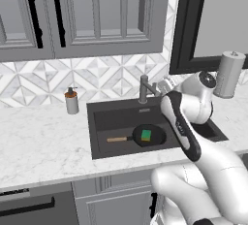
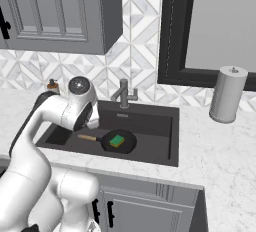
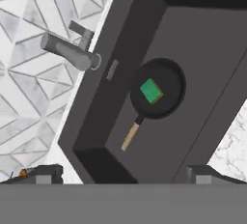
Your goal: Pick the pan and sponge and place them into the sink. Then turn on the water.
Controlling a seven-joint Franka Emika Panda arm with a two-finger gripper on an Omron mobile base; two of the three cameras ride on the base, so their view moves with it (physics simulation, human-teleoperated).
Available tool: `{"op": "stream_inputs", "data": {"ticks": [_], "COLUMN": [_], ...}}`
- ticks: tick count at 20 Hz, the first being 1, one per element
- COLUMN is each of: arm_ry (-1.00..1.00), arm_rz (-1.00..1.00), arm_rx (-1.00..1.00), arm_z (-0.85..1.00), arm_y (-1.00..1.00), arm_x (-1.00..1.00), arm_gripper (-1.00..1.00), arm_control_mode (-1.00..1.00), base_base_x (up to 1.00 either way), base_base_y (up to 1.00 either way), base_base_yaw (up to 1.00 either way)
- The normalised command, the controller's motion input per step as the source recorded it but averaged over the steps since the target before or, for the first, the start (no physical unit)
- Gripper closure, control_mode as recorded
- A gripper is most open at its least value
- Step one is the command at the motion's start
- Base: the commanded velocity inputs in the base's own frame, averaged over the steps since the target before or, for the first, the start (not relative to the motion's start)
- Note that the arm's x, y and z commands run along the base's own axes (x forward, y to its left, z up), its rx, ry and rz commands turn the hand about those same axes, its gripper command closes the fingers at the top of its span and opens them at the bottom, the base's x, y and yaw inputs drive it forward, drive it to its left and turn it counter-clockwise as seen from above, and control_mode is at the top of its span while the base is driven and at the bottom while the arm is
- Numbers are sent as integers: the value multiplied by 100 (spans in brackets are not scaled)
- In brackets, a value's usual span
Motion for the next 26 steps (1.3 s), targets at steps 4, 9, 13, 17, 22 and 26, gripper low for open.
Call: {"op": "stream_inputs", "data": {"ticks": [4, 9, 13, 17, 22, 26], "arm_ry": [0, 0, 0, 3, 6, 2], "arm_rz": [-27, -18, -21, -20, -5, 0], "arm_rx": [47, 46, 41, 34, 26, 20], "arm_z": [8, 0, 0, 0, 0, -3], "arm_y": [-42, -39, -34, -29, -37, -27], "arm_x": [0, 0, 0, 0, 0, 0], "arm_gripper": [-100, -100, -100, -100, -100, -100], "arm_control_mode": [-100, -100, -100, -100, -100, -100], "base_base_x": [0, 0, 0, 0, 0, 0], "base_base_y": [0, 0, 0, 0, 0, 0], "base_base_yaw": [0, 0, 0, 0, 0, 0]}}
